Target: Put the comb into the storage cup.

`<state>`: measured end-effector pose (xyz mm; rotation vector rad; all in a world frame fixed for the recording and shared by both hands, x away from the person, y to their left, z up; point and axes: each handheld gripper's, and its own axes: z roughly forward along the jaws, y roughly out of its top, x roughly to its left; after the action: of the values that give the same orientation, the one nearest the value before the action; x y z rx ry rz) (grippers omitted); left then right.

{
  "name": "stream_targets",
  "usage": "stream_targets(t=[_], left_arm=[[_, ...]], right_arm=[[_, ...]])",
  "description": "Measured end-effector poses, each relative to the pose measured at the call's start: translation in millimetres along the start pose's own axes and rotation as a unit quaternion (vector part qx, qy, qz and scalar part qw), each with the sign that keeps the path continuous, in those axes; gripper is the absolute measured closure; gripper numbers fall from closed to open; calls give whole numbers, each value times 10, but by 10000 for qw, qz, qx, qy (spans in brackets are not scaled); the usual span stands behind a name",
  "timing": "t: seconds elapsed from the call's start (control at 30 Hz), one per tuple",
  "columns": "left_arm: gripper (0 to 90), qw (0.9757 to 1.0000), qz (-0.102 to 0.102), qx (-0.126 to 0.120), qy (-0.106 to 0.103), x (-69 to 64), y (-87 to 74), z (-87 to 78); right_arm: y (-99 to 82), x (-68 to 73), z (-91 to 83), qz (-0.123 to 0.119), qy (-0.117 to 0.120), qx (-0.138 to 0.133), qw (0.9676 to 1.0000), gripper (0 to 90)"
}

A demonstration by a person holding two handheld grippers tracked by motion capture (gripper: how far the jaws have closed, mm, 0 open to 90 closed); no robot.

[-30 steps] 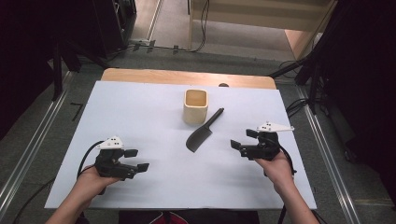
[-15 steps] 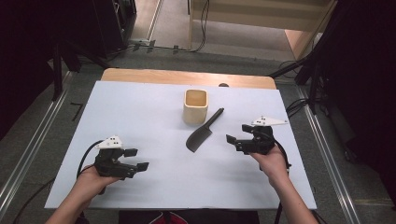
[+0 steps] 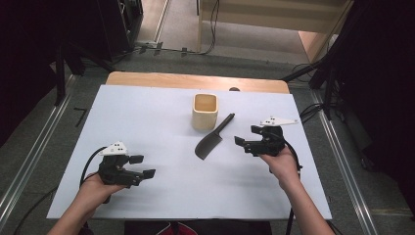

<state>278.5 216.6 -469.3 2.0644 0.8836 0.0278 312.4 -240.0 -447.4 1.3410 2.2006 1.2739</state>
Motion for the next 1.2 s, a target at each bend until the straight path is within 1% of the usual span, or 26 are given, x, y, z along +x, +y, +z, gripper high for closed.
stream_targets(t=[0.2,0.67,0.93,1.03,1.1,1.17,1.2], left_arm=[[227,10000,-3,6,10,-4,0,0],[227,10000,15,0,-7,-4,3,-4],[227,10000,12,-5,-6,-3,1,-1],[227,10000,4,-7,-3,-3,1,-3],[227,10000,3,-9,-8,-1,0,-1],[227,10000,5,2,-11,0,0,-1],[227,10000,16,18,-18,-1,1,0]], right_arm=[[83,-18,51,-30,38,-2,10000,134],[243,-64,173,-20,36,-10,10000,136],[296,-104,276,-14,-53,-67,10000,165],[311,-114,325,-7,-55,-42,10000,165],[327,-117,354,-47,-107,-20,9999,165],[350,-121,378,-26,-147,10,9999,164],[361,-130,387,-19,-107,1,9999,163]])
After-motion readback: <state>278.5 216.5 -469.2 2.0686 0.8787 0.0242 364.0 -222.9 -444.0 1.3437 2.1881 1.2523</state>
